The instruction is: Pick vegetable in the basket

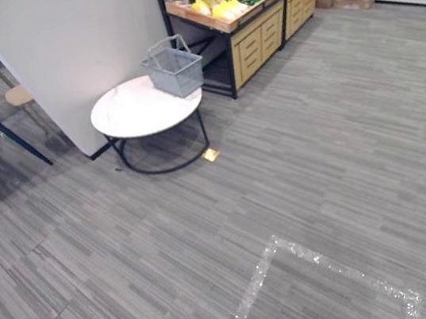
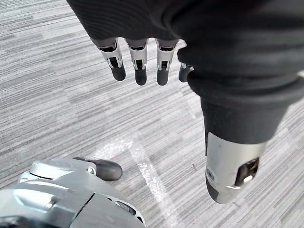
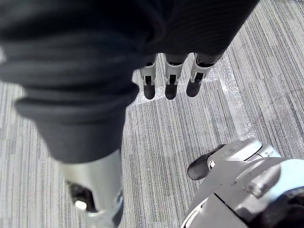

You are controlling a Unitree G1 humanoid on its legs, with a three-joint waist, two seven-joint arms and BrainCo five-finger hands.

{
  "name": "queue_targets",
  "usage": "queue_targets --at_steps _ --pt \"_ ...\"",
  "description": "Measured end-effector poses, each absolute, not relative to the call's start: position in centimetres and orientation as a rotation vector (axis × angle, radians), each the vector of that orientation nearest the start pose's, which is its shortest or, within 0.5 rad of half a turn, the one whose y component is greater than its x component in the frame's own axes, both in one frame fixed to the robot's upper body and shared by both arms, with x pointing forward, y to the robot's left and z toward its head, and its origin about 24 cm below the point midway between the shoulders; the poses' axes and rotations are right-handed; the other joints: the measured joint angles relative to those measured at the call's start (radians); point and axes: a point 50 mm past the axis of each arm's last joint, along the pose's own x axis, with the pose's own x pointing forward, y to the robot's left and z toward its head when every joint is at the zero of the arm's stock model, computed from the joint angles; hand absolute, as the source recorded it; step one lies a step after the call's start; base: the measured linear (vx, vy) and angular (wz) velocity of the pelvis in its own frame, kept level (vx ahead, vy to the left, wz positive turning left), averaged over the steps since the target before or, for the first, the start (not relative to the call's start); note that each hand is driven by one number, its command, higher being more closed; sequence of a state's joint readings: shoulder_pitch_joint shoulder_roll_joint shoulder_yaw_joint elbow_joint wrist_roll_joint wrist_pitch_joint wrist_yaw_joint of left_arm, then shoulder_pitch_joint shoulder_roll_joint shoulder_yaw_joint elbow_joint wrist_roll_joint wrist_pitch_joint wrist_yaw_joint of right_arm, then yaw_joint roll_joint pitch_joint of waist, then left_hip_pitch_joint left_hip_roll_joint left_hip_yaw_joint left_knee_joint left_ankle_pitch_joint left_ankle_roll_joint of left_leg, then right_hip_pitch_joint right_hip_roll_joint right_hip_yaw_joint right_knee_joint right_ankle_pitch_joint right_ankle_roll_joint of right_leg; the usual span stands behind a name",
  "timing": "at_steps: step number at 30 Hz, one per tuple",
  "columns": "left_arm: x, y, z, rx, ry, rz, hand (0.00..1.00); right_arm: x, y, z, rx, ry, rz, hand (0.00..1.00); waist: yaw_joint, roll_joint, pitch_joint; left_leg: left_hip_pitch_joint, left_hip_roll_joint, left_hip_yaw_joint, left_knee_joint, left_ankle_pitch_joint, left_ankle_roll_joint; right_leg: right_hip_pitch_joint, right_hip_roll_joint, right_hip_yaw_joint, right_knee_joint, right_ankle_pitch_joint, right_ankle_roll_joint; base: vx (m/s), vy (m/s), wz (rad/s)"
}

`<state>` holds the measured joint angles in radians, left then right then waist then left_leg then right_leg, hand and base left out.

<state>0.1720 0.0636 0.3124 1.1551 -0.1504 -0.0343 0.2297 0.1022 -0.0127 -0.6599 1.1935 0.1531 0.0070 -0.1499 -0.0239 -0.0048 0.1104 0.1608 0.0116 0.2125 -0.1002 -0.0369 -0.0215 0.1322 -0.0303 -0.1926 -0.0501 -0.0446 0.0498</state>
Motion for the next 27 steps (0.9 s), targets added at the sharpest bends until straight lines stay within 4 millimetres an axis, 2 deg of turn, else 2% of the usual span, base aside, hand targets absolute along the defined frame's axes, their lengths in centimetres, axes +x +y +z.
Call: queue_targets --at_steps 10,13,15,16,17,18,19,20,21,23,25,26,27 --pt "2.2 21.7 -17.1 -0.124 1.273 0.703 0.00 3.1 -21.7 -17.3 0.419 1.231 -0.865 0.00 0.001 0.002 0.001 -0.008 0.011 0.034 -0.001 -0.002 -0.003 -0.030 0.008 0.031 0.039 -0.004 -0.004 -0.01 -0.004 -0.09" --pt "2.4 21.8 -17.0 -0.125 1.268 0.711 0.00 3.0 -21.9 -17.3 0.433 1.225 -0.886 0.00 -0.002 0.005 0.005 -0.023 0.015 0.043 -0.001 -0.004 -0.007 -0.080 0.007 0.036 0.109 -0.031 -0.022 -0.06 -0.034 -0.08" --pt "2.3 21.8 -17.0 -0.140 1.268 0.742 0.00 2.2 -22.0 -17.3 0.447 1.235 -0.907 0.00 -0.002 0.011 0.009 -0.034 0.017 0.041 0.012 -0.007 -0.014 -0.114 0.001 0.029 0.174 -0.076 -0.026 -0.01 -0.055 0.08" --pt "2.4 21.9 -17.0 -0.149 1.263 0.754 0.00 2.1 -22.0 -17.3 0.453 1.235 -0.912 0.00 -0.003 0.005 0.012 -0.049 0.019 0.039 0.044 -0.023 -0.018 -0.123 -0.004 0.025 0.190 -0.091 -0.032 0.00 -0.081 0.20" --pt "2.7 22.1 -17.0 -0.163 1.249 0.774 0.00 2.0 -22.0 -17.3 0.464 1.233 -0.924 0.00 -0.001 0.000 0.021 -0.109 0.037 0.038 0.163 -0.083 -0.028 -0.138 -0.010 0.018 0.224 -0.118 -0.036 -0.01 -0.077 0.16" --pt "2.7 22.1 -16.9 -0.173 1.243 0.786 0.00 1.9 -22.1 -17.3 0.463 1.231 -0.930 0.00 0.000 0.006 0.024 -0.140 0.051 0.039 0.233 -0.120 -0.038 -0.143 -0.009 0.014 0.238 -0.127 -0.045 -0.01 -0.104 0.17" --pt "2.6 21.8 -17.0 -0.218 1.240 0.824 0.00 1.8 -22.5 -17.2 0.454 1.220 -0.935 0.00 0.003 0.009 0.039 -0.218 0.094 0.049 0.435 -0.170 -0.052 -0.142 -0.001 0.003 0.266 -0.153 -0.053 0.02 -0.073 0.19" --pt "2.7 21.9 -17.0 -0.231 1.234 0.838 0.00 1.9 -22.6 -17.2 0.451 1.218 -0.935 0.00 -0.002 0.015 0.046 -0.262 0.112 0.050 0.550 -0.166 -0.045 -0.136 -0.005 -0.007 0.281 -0.164 -0.054 0.03 -0.093 0.31" --pt "2.8 21.6 -17.0 -0.256 1.222 0.853 0.00 1.4 -23.0 -17.0 0.431 1.216 -0.941 0.00 0.000 0.002 0.068 -0.350 0.144 0.049 0.767 -0.116 -0.028 -0.117 -0.017 -0.020 0.314 -0.193 -0.059 0.04 -0.052 0.27" --pt "2.5 21.5 -17.0 -0.284 1.218 0.873 0.00 1.6 -23.1 -16.9 0.393 1.214 -0.912 0.00 0.010 0.004 0.069 -0.408 0.157 0.043 0.917 -0.073 -0.028 -0.090 -0.035 -0.020 0.341 -0.225 -0.063 0.11 -0.012 0.14" --pt "2.5 21.4 -17.0 -0.293 1.215 0.877 0.00 2.7 -23.4 -16.7 0.364 1.187 -0.890 0.00 0.009 0.006 0.069 -0.456 0.152 0.030 0.947 -0.113 -0.037 -0.081 -0.049 -0.014 0.346 -0.240 -0.054 0.18 0.056 0.03" --pt "2.6 21.2 -17.0 -0.296 1.213 0.872 0.00 3.8 -23.5 -16.6 0.361 1.161 -0.877 0.00 0.011 0.005 0.071 -0.485 0.142 0.018 0.894 -0.134 -0.043 -0.078 -0.061 -0.001 0.344 -0.242 -0.051 0.26 0.120 -0.20" --pt "2.7 21.2 -17.0 -0.293 1.209 0.871 0.00 4.9 -23.5 -16.5 0.359 1.140 -0.860 0.00 0.027 0.005 0.073 -0.497 0.141 0.021 0.794 -0.134 -0.044 -0.072 -0.074 0.016 0.338 -0.250 -0.043 0.25 0.131 -0.29"
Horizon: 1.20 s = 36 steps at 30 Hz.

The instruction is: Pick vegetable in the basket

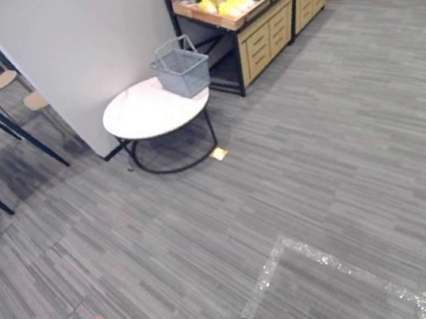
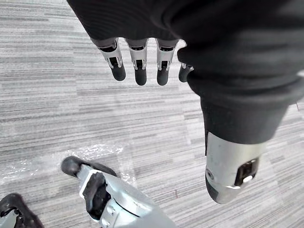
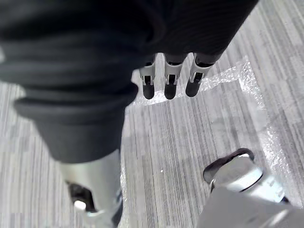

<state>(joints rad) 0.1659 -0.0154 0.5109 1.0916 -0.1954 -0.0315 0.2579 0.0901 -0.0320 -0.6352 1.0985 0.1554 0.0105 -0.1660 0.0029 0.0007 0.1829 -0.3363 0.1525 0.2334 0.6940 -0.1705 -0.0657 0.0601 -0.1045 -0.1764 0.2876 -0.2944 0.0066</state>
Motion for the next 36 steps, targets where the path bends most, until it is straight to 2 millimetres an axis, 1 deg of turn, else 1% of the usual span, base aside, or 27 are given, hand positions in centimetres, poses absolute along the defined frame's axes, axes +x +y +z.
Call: queue_targets --at_steps 1,3,5,6,7,8,9,10,12,15,16,17,18,19,20,21,23,25,26,28,29,30,31,32,34,35,36 --pt "2.7 21.2 -17.0 -0.292 1.208 0.868 0.00 5.5 -23.5 -16.4 0.347 1.129 -0.842 0.00 0.005 0.002 0.000 -0.003 0.001 -0.001 -0.063 0.006 -0.002 0.009 -0.005 0.007 -0.007 -0.003 0.005 0.27 0.165 -0.36" --pt "2.6 20.8 -17.0 -0.288 1.207 0.857 0.00 7.1 -23.3 -16.1 0.321 1.088 -0.792 0.00 0.006 0.008 -0.002 0.000 0.009 -0.002 -0.367 0.088 -0.005 0.036 -0.025 0.022 -0.023 -0.029 0.045 0.31 0.225 -0.29" --pt "2.5 20.7 -17.0 -0.280 1.214 0.848 0.00 8.0 -23.1 -16.0 0.302 1.068 -0.759 0.00 0.007 0.021 -0.003 -0.002 0.021 -0.018 -0.503 0.122 -0.005 0.074 -0.036 0.038 -0.034 -0.062 0.080 0.41 0.359 -0.25" --pt "2.3 20.6 -17.0 -0.276 1.219 0.844 0.00 8.0 -23.1 -15.9 0.296 1.067 -0.756 0.00 0.009 0.030 -0.008 -0.013 0.029 -0.029 -0.512 0.153 -0.004 0.099 -0.040 0.051 -0.052 -0.075 0.097 0.59 0.525 -0.34" --pt "2.1 20.6 -17.0 -0.275 1.227 0.845 0.00 8.0 -23.1 -15.9 0.297 1.067 -0.757 0.00 0.017 0.021 -0.012 -0.015 0.021 -0.013 -0.471 0.229 -0.002 0.122 -0.062 0.064 -0.078 -0.086 0.096 0.53 0.442 -0.44" --pt "1.9 21.0 -17.0 -0.262 1.228 0.849 0.00 7.7 -22.6 -16.2 0.309 1.084 -0.754 0.00 0.029 0.010 -0.035 -0.029 -0.002 0.010 -0.420 0.216 0.033 0.139 -0.095 0.079 -0.112 -0.090 0.084 0.70 0.425 -0.30" --pt "2.3 21.6 -16.9 -0.232 1.220 0.834 0.00 7.7 -21.6 -16.4 0.335 1.102 -0.736 0.00 0.019 -0.021 -0.069 -0.065 -0.052 0.030 -0.372 0.144 0.063 0.118 -0.135 0.116 -0.107 -0.014 0.051 0.59 0.315 -0.10" --pt "2.5 21.7 -16.9 -0.225 1.220 0.828 0.00 7.6 -21.5 -16.5 0.340 1.104 -0.737 0.00 0.016 -0.023 -0.069 -0.063 -0.063 0.030 -0.371 0.141 0.067 0.114 -0.141 0.124 -0.099 0.004 0.057 0.69 0.390 0.23" --pt "2.8 22.0 -16.9 -0.201 1.228 0.803 0.00 6.9 -21.4 -16.7 0.355 1.127 -0.753 0.00 0.013 -0.034 -0.078 -0.026 -0.108 0.038 -0.380 0.122 0.110 0.083 -0.172 0.182 -0.006 0.089 0.080 0.51 0.308 0.20" --pt "2.8 22.2 -16.9 -0.157 1.241 0.764 0.00 6.1 -22.0 -16.7 0.370 1.131 -0.799 0.00 0.013 -0.038 -0.085 0.112 -0.158 0.054 -0.431 0.060 0.140 -0.020 -0.206 0.224 0.311 0.326 0.099 0.50 0.258 -0.02" --pt "2.9 22.4 -16.8 -0.138 1.242 0.746 0.00 5.9 -22.0 -16.7 0.371 1.135 -0.797 0.00 0.011 -0.043 -0.089 0.170 -0.173 0.059 -0.467 0.039 0.149 -0.079 -0.216 0.234 0.460 0.440 0.102 0.36 0.164 0.01" --pt "3.1 22.6 -16.8 -0.125 1.240 0.731 0.00 5.9 -21.9 -16.8 0.376 1.136 -0.791 0.00 0.000 -0.043 -0.086 0.211 -0.188 0.053 -0.484 0.030 0.157 -0.141 -0.226 0.225 0.606 0.443 0.102 0.51 0.184 0.12" --pt "3.3 22.8 -16.7 -0.116 1.236 0.719 0.00 5.9 -21.9 -16.8 0.377 1.137 -0.789 0.00 -0.019 -0.051 -0.079 0.282 -0.206 0.036 -0.519 0.019 0.162 -0.202 -0.232 0.187 0.771 0.412 0.072 0.40 0.111 0.17" --pt "3.5 22.7 -16.7 -0.117 1.234 0.715 0.00 5.9 -22.0 -16.8 0.375 1.136 -0.791 0.00 -0.028 -0.046 -0.067 0.320 -0.210 0.029 -0.538 0.012 0.160 -0.227 -0.231 0.162 0.834 0.374 0.061 0.46 0.106 0.09" --pt "3.6 22.5 -16.8 -0.109 1.239 0.697 0.00 5.6 -22.2 -16.7 0.369 1.138 -0.798 0.00 -0.031 -0.034 -0.057 0.390 -0.209 0.026 -0.574 -0.003 0.159 -0.279 -0.224 0.107 0.907 0.299 0.034 0.36 0.056 -0.04" --pt "3.7 22.4 -16.8 -0.113 1.241 0.692 0.00 5.1 -22.3 -16.8 0.365 1.142 -0.806 0.00 -0.031 -0.028 -0.054 0.448 -0.207 0.027 -0.597 -0.022 0.152 -0.334 -0.223 0.050 0.917 0.243 0.027 0.33 0.044 -0.07" --pt "4.2 22.3 -16.8 -0.122 1.233 0.688 0.00 4.7 -22.2 -16.8 0.366 1.151 -0.810 0.00 -0.030 -0.024 -0.045 0.514 -0.203 0.024 -0.616 -0.046 0.147 -0.396 -0.218 -0.024 0.840 0.169 0.028 0.33 -0.026 0.04" --pt "5.1 21.7 -16.8 -0.170 1.211 0.702 0.00 4.3 -21.9 -16.9 0.362 1.162 -0.798 0.00 -0.031 -0.003 -0.035 0.562 -0.172 0.009 -0.624 -0.084 0.120 -0.449 -0.178 -0.084 0.645 0.139 0.024 0.40 -0.121 0.17" --pt "5.3 21.5 -16.9 -0.181 1.209 0.703 0.00 4.3 -21.7 -16.9 0.362 1.165 -0.793 0.00 -0.033 0.004 -0.031 0.572 -0.159 0.004 -0.625 -0.092 0.111 -0.452 -0.163 -0.098 0.559 0.139 0.025 0.41 -0.172 0.24" --pt "6.0 20.7 -16.9 -0.246 1.188 0.731 0.00 4.6 -22.0 -16.8 0.357 1.143 -0.795 0.00 -0.032 0.025 -0.017 0.633 -0.111 -0.007 -0.653 -0.125 0.064 -0.464 -0.114 -0.113 0.222 0.171 0.058 0.50 -0.228 0.19" --pt "6.1 20.5 -16.9 -0.261 1.185 0.741 0.00 4.7 -22.0 -16.7 0.356 1.138 -0.795 0.00 -0.031 0.027 -0.016 0.645 -0.099 -0.009 -0.660 -0.135 0.049 -0.470 -0.103 -0.108 0.148 0.191 0.057 0.57 -0.277 0.17" --pt "6.1 20.5 -16.9 -0.291 1.176 0.767 0.00 4.9 -21.9 -16.7 0.358 1.131 -0.789 0.00 -0.032 0.026 -0.016 0.663 -0.075 -0.016 -0.665 -0.162 0.035 -0.478 -0.087 -0.082 0.030 0.243 0.068 0.57 -0.297 0.29" --pt "5.9 20.2 -17.0 -0.319 1.179 0.788 0.00 4.9 -21.9 -16.7 0.357 1.130 -0.790 0.00 -0.034 0.028 -0.016 0.690 -0.052 -0.028 -0.675 -0.181 0.042 -0.479 -0.079 -0.073 0.039 0.322 0.072 0.70 -0.355 0.40" --pt "6.0 19.9 -17.0 -0.352 1.178 0.805 0.00 4.8 -21.9 -16.7 0.353 1.132 -0.785 0.00 -0.032 0.031 -0.014 0.708 -0.031 -0.028 -0.656 -0.166 0.039 -0.494 -0.065 -0.065 0.139 0.295 0.034 0.58 -0.314 0.35" --pt "6.2 19.0 -17.1 -0.386 1.167 0.804 0.00 5.3 -22.0 -16.5 0.350 1.109 -0.782 0.00 -0.030 0.035 -0.015 0.703 0.004 -0.035 -0.569 -0.101 0.014 -0.492 -0.065 -0.086 0.254 0.184 -0.001 0.57 -0.378 0.22" --pt "6.1 19.1 -17.1 -0.391 1.171 0.806 0.00 5.7 -22.3 -16.3 0.345 1.087 -0.783 0.00 -0.032 0.053 -0.026 0.673 0.041 -0.057 -0.472 -0.067 -0.002 -0.466 -0.051 -0.110 0.276 0.140 -0.024 0.58 -0.396 0.16" --pt "6.1 18.9 -17.1 -0.398 1.173 0.803 0.00 5.9 -22.5 -16.2 0.339 1.079 -0.783 0.00 -0.032 0.061 -0.030 0.651 0.058 -0.067 -0.410 -0.044 -0.010 -0.448 -0.039 -0.121 0.274 0.122 -0.029 0.59 -0.362 0.17"
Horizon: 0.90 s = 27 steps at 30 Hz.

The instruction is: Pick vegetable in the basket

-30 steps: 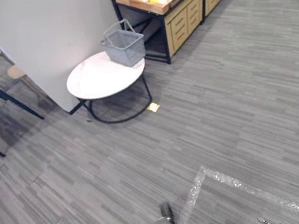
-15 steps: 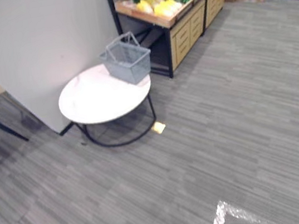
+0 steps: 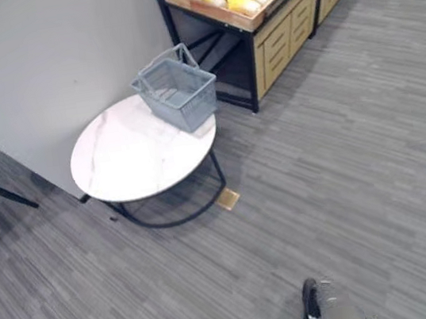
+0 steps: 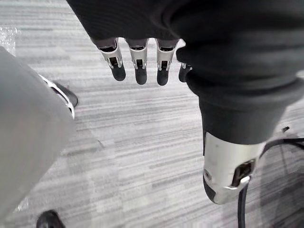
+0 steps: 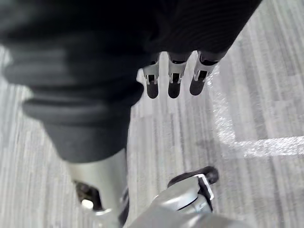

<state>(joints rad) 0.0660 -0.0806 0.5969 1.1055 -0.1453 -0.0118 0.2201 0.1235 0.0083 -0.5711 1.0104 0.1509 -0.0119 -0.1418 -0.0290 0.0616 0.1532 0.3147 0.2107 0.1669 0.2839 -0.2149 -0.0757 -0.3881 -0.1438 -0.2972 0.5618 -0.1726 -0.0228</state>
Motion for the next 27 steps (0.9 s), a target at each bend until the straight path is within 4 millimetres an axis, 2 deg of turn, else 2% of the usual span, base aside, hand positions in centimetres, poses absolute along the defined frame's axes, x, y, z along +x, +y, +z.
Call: queue_targets --at_steps 1,2,3,4,5,7,9,10,11,12,13,14,16,17,18,19,20,21,22,23,24,25,26,27 --pt "6.2 18.8 -17.1 -0.406 1.168 0.796 0.00 6.0 -22.8 -16.1 0.336 1.065 -0.789 0.00 0.001 0.007 -0.002 -0.058 0.025 -0.034 0.143 0.076 -0.009 0.046 0.013 -0.013 -0.007 -0.035 -0.006 0.58 -0.310 0.22" --pt "6.4 18.9 -17.0 -0.407 1.156 0.794 0.00 6.1 -22.9 -16.0 0.325 1.063 -0.784 0.00 -0.004 0.007 -0.001 -0.143 0.039 -0.102 0.321 0.194 -0.057 0.102 0.019 -0.032 -0.030 -0.061 -0.011 0.55 -0.278 0.28" --pt "6.5 18.9 -17.0 -0.407 1.153 0.793 0.00 6.1 -22.9 -16.0 0.317 1.063 -0.779 0.00 -0.004 0.001 0.004 -0.186 0.041 -0.128 0.423 0.237 -0.091 0.133 0.021 -0.041 -0.047 -0.070 -0.010 0.57 -0.217 0.27" --pt "6.7 19.1 -17.0 -0.415 1.144 0.792 0.00 6.3 -23.1 -15.9 0.313 1.057 -0.778 0.00 0.001 0.003 0.007 -0.269 0.054 -0.120 0.621 0.263 -0.115 0.205 0.031 -0.042 -0.090 -0.081 -0.014 0.43 -0.133 0.11" --pt "6.6 19.1 -17.0 -0.426 1.141 0.800 0.00 6.4 -23.1 -15.9 0.312 1.052 -0.778 0.00 0.003 0.005 0.008 -0.306 0.060 -0.101 0.699 0.262 -0.114 0.247 0.039 -0.042 -0.120 -0.082 -0.015 0.42 -0.100 -0.01" --pt "6.7 19.3 -16.9 -0.453 1.121 0.819 0.00 7.2 -23.0 -15.8 0.313 1.040 -0.762 0.00 0.007 0.002 0.011 -0.405 0.053 -0.032 0.844 0.211 -0.078 0.378 0.047 -0.037 -0.216 -0.092 -0.010 0.34 -0.033 -0.07" --pt "7.0 19.6 -16.7 -0.450 1.099 0.817 0.00 8.4 -22.8 -15.7 0.319 1.021 -0.735 0.00 0.012 0.002 0.012 -0.523 0.036 0.051 0.798 0.115 -0.046 0.470 0.043 -0.026 -0.299 -0.090 0.007 0.42 0.042 -0.18" --pt "7.1 19.7 -16.7 -0.443 1.096 0.815 0.00 8.7 -22.7 -15.6 0.316 1.017 -0.721 0.00 0.012 0.002 0.012 -0.550 0.037 0.073 0.768 0.090 -0.036 0.491 0.043 -0.022 -0.318 -0.091 0.012 0.40 0.102 -0.22" --pt "7.1 19.9 -16.6 -0.427 1.092 0.806 0.00 8.9 -22.5 -15.6 0.310 1.017 -0.705 0.00 0.015 -0.002 0.013 -0.584 0.035 0.117 0.670 0.053 -0.021 0.536 0.037 -0.019 -0.357 -0.091 0.027 0.39 0.122 -0.21" --pt "7.1 20.1 -16.6 -0.422 1.090 0.806 0.00 8.9 -22.3 -15.6 0.313 1.021 -0.702 0.00 0.019 -0.014 0.017 -0.587 0.024 0.181 0.492 0.041 -0.010 0.577 0.018 -0.016 -0.379 -0.086 0.061 0.42 0.147 -0.21" --pt "7.1 20.1 -16.6 -0.420 1.088 0.807 0.00 8.9 -22.3 -15.7 0.319 1.021 -0.709 0.00 0.020 -0.020 0.019 -0.578 0.013 0.212 0.383 0.046 -0.003 0.596 0.005 -0.015 -0.388 -0.092 0.071 0.46 0.196 -0.19" --pt "7.1 20.2 -16.6 -0.411 1.087 0.798 0.00 8.6 -22.5 -15.7 0.316 1.024 -0.722 0.00 0.025 -0.026 0.019 -0.564 -0.018 0.248 0.159 0.083 0.016 0.635 -0.019 -0.015 -0.406 -0.107 0.095 0.37 0.193 -0.12" --pt "7.0 20.2 -16.5 -0.411 1.083 0.802 0.00 8.6 -22.5 -15.7 0.303 1.030 -0.719 0.00 0.034 -0.025 0.019 -0.577 -0.023 0.260 -0.056 0.160 0.023 0.688 -0.036 -0.007 -0.437 -0.135 0.124 0.49 0.317 -0.21" --pt "6.8 20.7 -16.5 -0.403 1.077 0.811 0.00 8.4 -22.1 -15.8 0.303 1.042 -0.707 0.00 0.044 -0.043 0.011 -0.588 -0.031 0.271 -0.029 0.249 0.053 0.717 -0.059 0.007 -0.454 -0.153 0.126 0.63 0.406 -0.23" --pt "6.7 21.3 -16.3 -0.388 1.068 0.818 0.00 8.2 -21.8 -16.0 0.304 1.055 -0.699 0.00 0.046 -0.058 -0.005 -0.593 -0.058 0.289 0.000 0.232 0.100 0.730 -0.082 0.026 -0.455 -0.141 0.115 0.66 0.396 0.06" --pt "6.8 21.5 -16.3 -0.369 1.067 0.810 0.00 8.2 -21.2 -16.2 0.309 1.076 -0.677 0.00 0.036 -0.075 -0.015 -0.603 -0.085 0.288 0.026 0.181 0.127 0.717 -0.099 0.078 -0.446 -0.063 0.058 0.58 0.333 0.24" --pt "6.7 21.6 -16.3 -0.366 1.069 0.810 0.00 8.1 -20.9 -16.3 0.316 1.083 -0.677 0.00 0.039 -0.079 -0.019 -0.605 -0.095 0.287 0.031 0.175 0.137 0.708 -0.107 0.104 -0.433 -0.024 0.063 0.47 0.292 0.32" --pt "6.6 21.7 -16.3 -0.358 1.076 0.808 0.00 7.9 -20.8 -16.4 0.328 1.093 -0.684 0.00 0.041 -0.083 -0.023 -0.603 -0.106 0.284 0.036 0.165 0.152 0.699 -0.112 0.130 -0.411 0.009 0.073 0.48 0.307 0.39" --pt "6.2 22.1 -16.4 -0.327 1.101 0.791 0.00 7.1 -20.8 -16.6 0.356 1.120 -0.712 0.00 0.034 -0.100 -0.031 -0.583 -0.142 0.265 0.030 0.138 0.164 0.664 -0.131 0.167 -0.310 0.068 0.116 0.68 0.400 0.67" --pt "6.0 22.3 -16.5 -0.288 1.132 0.766 0.00 6.3 -21.0 -16.8 0.371 1.145 -0.742 0.00 0.028 -0.106 -0.030 -0.545 -0.170 0.238 0.013 0.108 0.166 0.606 -0.145 0.191 -0.131 0.147 0.169 0.56 0.319 0.71" --pt "5.8 22.5 -16.6 -0.263 1.150 0.747 0.00 5.9 -21.1 -16.9 0.377 1.159 -0.754 0.00 0.026 -0.109 -0.028 -0.517 -0.180 0.229 0.003 0.093 0.166 0.566 -0.150 0.209 -0.025 0.208 0.187 0.50 0.261 0.53" --pt "5.4 22.7 -16.6 -0.213 1.178 0.715 0.00 5.4 -21.0 -17.0 0.383 1.175 -0.766 0.00 0.030 -0.116 -0.022 -0.461 -0.194 0.216 -0.017 0.074 0.157 0.497 -0.152 0.240 0.168 0.260 0.235 0.36 0.158 0.37" --pt "4.5 22.9 -16.7 -0.172 1.224 0.698 0.00 4.7 -20.9 -17.2 0.383 1.197 -0.770 0.00 0.021 -0.113 -0.019 -0.379 -0.209 0.197 -0.045 0.055 0.152 0.420 -0.150 0.242 0.399 0.272 0.258 0.54 0.210 0.42" --pt "3.9 22.9 -16.8 -0.139 1.251 0.678 0.00 4.0 -20.9 -17.2 0.378 1.210 -0.774 0.00 0.012 -0.116 -0.020 -0.293 -0.228 0.174 -0.094 0.050 0.150 0.348 -0.152 0.216 0.565 0.255 0.233 0.44 0.139 0.44"
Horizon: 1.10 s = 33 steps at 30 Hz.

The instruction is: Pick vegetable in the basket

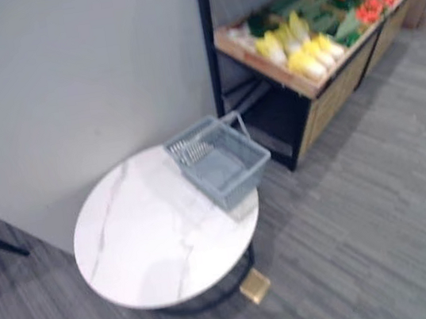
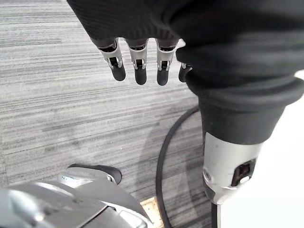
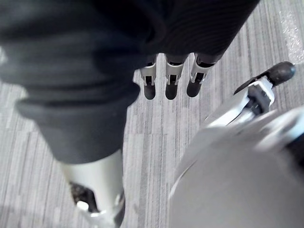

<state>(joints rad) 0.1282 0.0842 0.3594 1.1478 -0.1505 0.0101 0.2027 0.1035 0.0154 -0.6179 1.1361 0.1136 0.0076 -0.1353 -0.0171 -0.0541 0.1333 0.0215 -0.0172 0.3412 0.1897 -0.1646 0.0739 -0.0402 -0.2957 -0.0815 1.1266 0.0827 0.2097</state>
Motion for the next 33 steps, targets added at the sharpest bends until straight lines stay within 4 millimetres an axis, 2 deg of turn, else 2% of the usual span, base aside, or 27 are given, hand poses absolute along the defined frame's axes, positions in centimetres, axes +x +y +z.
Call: queue_targets --at_steps 1,2,3,4,5,6,8,9,10,11,12,13,14,15,16,19,21,23,25,26,28,29,30,33 --pt "3.9 22.9 -16.8 -0.123 1.258 0.668 0.00 3.8 -21.0 -17.2 0.377 1.212 -0.776 0.00 -0.005 0.000 0.000 0.037 -0.008 -0.010 -0.025 0.000 0.000 -0.040 0.000 -0.012 0.059 -0.014 -0.022 0.43 0.102 0.46" --pt "3.8 22.9 -16.8 -0.106 1.264 0.656 0.00 3.7 -21.1 -17.2 0.374 1.210 -0.779 0.00 -0.010 0.001 -0.001 0.093 -0.020 -0.029 -0.067 0.000 0.000 -0.118 0.000 -0.035 0.119 -0.042 -0.066 0.39 0.059 0.49" --pt "3.9 22.9 -16.8 -0.106 1.263 0.655 0.00 3.6 -21.2 -17.1 0.372 1.205 -0.782 0.00 -0.012 0.003 -0.001 0.123 -0.026 -0.050 -0.088 0.001 -0.001 -0.172 -0.005 -0.057 0.106 -0.075 -0.090 0.46 0.029 0.75" --pt "4.1 22.8 -16.8 -0.109 1.259 0.653 0.00 3.4 -21.3 -17.1 0.373 1.205 -0.790 0.00 -0.010 0.007 0.004 0.158 -0.028 -0.077 -0.105 0.002 -0.001 -0.211 -0.011 -0.088 0.037 -0.142 -0.104 0.39 -0.013 0.73" --pt "4.1 22.7 -16.9 -0.111 1.258 0.657 0.00 3.2 -21.3 -17.2 0.372 1.211 -0.793 0.00 -0.010 0.009 0.005 0.174 -0.026 -0.088 -0.109 0.002 -0.001 -0.221 -0.012 -0.099 -0.013 -0.167 -0.110 0.37 -0.065 0.89" --pt "4.1 22.5 -16.9 -0.125 1.255 0.667 0.00 2.9 -21.2 -17.2 0.373 1.217 -0.792 0.00 -0.010 0.017 0.007 0.201 -0.015 -0.111 -0.118 0.002 -0.001 -0.223 -0.010 -0.127 -0.150 -0.190 -0.128 0.33 -0.112 0.85" --pt "4.0 22.0 -16.9 -0.174 1.247 0.702 0.00 3.4 -21.0 -17.1 0.356 1.208 -0.756 0.00 -0.008 0.032 0.007 0.233 0.014 -0.137 -0.141 -0.005 -0.013 -0.217 0.005 -0.132 -0.420 -0.191 -0.132 0.34 -0.189 0.82" --pt "3.9 21.9 -17.0 -0.189 1.246 0.715 0.00 3.5 -21.1 -17.1 0.350 1.200 -0.750 0.00 -0.008 0.036 0.007 0.236 0.026 -0.144 -0.142 -0.014 -0.027 -0.214 0.013 -0.121 -0.499 -0.181 -0.125 0.31 -0.266 0.67" --pt "3.8 21.9 -17.0 -0.222 1.238 0.748 0.00 3.8 -21.1 -17.0 0.342 1.190 -0.740 0.00 -0.004 0.035 0.010 0.244 0.044 -0.163 -0.150 -0.031 -0.056 -0.208 0.027 -0.080 -0.642 -0.163 -0.111 0.25 -0.254 0.58" --pt "3.5 22.0 -16.9 -0.247 1.231 0.781 0.00 3.8 -21.0 -17.0 0.332 1.194 -0.726 0.00 -0.002 0.025 0.009 0.249 0.054 -0.177 -0.149 -0.043 -0.079 -0.195 0.031 -0.043 -0.736 -0.125 -0.114 0.39 -0.452 0.65" --pt "3.0 22.3 -16.9 -0.269 1.226 0.825 0.00 3.8 -20.6 -17.1 0.328 1.199 -0.703 0.00 -0.001 0.002 0.007 0.256 0.062 -0.197 -0.145 -0.068 -0.121 -0.165 0.025 -0.002 -0.838 -0.052 -0.112 0.38 -0.515 0.41" --pt "2.3 22.0 -17.0 -0.304 1.236 0.864 0.00 3.7 -20.7 -17.1 0.317 1.204 -0.694 0.00 0.016 -0.003 0.016 0.286 0.091 -0.203 -0.146 -0.094 -0.156 -0.145 0.048 0.000 -0.837 -0.061 -0.066 0.31 -0.441 0.30" --pt "2.0 21.8 -17.1 -0.328 1.243 0.882 0.00 3.6 -21.1 -17.0 0.299 1.203 -0.691 0.00 0.018 0.019 0.006 0.284 0.118 -0.193 -0.146 -0.090 -0.163 -0.144 0.067 -0.020 -0.834 -0.077 -0.082 0.28 -0.436 0.26" --pt "2.1 20.7 -17.2 -0.363 1.247 0.881 0.00 3.9 -21.5 -16.8 0.282 1.183 -0.690 0.00 0.017 0.044 0.004 0.281 0.159 -0.181 -0.147 -0.077 -0.181 -0.148 0.092 -0.052 -0.805 -0.122 -0.089 0.24 -0.398 0.42" --pt "2.1 20.6 -17.3 -0.366 1.246 0.880 0.00 4.1 -21.7 -16.8 0.276 1.177 -0.685 0.00 0.017 0.051 0.008 0.280 0.179 -0.182 -0.154 -0.060 -0.192 -0.148 0.098 -0.077 -0.777 -0.147 -0.095 0.32 -0.527 0.69" --pt "1.9 20.3 -17.3 -0.404 1.234 0.918 0.00 4.4 -21.8 -16.7 0.248 1.172 -0.660 0.00 0.023 0.049 0.005 0.281 0.206 -0.178 -0.175 0.010 -0.217 -0.145 0.094 -0.135 -0.716 -0.226 -0.117 0.16 -0.269 0.55" --pt "1.8 20.2 -17.2 -0.427 1.225 0.947 0.00 4.8 -21.9 -16.7 0.230 1.169 -0.640 0.00 0.026 0.061 -0.003 0.270 0.214 -0.155 -0.169 0.048 -0.214 -0.133 0.106 -0.148 -0.726 -0.236 -0.126 0.11 -0.213 0.20" --pt "1.3 20.2 -17.2 -0.427 1.232 0.961 0.00 5.0 -21.9 -16.6 0.220 1.166 -0.629 0.00 0.020 0.062 -0.012 0.237 0.226 -0.161 -0.127 0.056 -0.215 -0.130 0.115 -0.159 -0.748 -0.237 -0.128 0.07 -0.125 0.10" --pt "1.4 20.4 -17.2 -0.423 1.223 0.962 0.00 5.0 -21.8 -16.6 0.218 1.166 -0.624 0.00 0.020 0.065 -0.016 0.147 0.244 -0.170 0.022 0.056 -0.214 -0.107 0.118 -0.178 -0.781 -0.236 -0.128 0.08 -0.165 0.29" --pt "1.5 20.4 -17.1 -0.421 1.221 0.963 0.00 5.4 -21.9 -16.5 0.209 1.151 -0.614 0.00 0.017 0.066 -0.015 0.072 0.259 -0.179 0.155 0.059 -0.209 -0.084 0.114 -0.201 -0.798 -0.237 -0.128 0.11 -0.165 0.61" --pt "1.6 20.5 -17.1 -0.410 1.221 0.958 0.00 6.9 -22.4 -15.8 0.170 1.088 -0.585 0.00 0.014 0.066 -0.011 -0.015 0.289 -0.182 0.320 0.110 -0.196 -0.026 0.105 -0.251 -0.824 -0.237 -0.132 0.09 -0.089 0.63" --pt "1.7 20.5 -17.1 -0.406 1.220 0.954 0.00 7.6 -22.5 -15.5 0.160 1.054 -0.573 0.00 0.015 0.063 -0.009 -0.026 0.295 -0.175 0.345 0.134 -0.198 -0.008 0.103 -0.262 -0.834 -0.235 -0.139 0.12 -0.075 0.46" --pt "1.9 20.6 -17.1 -0.387 1.218 0.939 0.00 9.3 -22.6 -14.7 0.149 0.979 -0.558 0.00 0.018 0.051 -0.007 -0.042 0.303 -0.142 0.374 0.182 -0.197 0.018 0.090 -0.279 -0.853 -0.234 -0.142 0.14 -0.074 0.45" --pt "2.2 20.3 -17.1 -0.337 1.228 0.905 0.00 13.5 -24.0 -11.9 0.101 0.767 -0.564 0.00 0.014 0.067 -0.006 -0.042 0.325 -0.037 0.292 0.144 -0.186 0.036 0.067 -0.327 -0.883 -0.221 -0.146 0.07 -0.012 0.46"
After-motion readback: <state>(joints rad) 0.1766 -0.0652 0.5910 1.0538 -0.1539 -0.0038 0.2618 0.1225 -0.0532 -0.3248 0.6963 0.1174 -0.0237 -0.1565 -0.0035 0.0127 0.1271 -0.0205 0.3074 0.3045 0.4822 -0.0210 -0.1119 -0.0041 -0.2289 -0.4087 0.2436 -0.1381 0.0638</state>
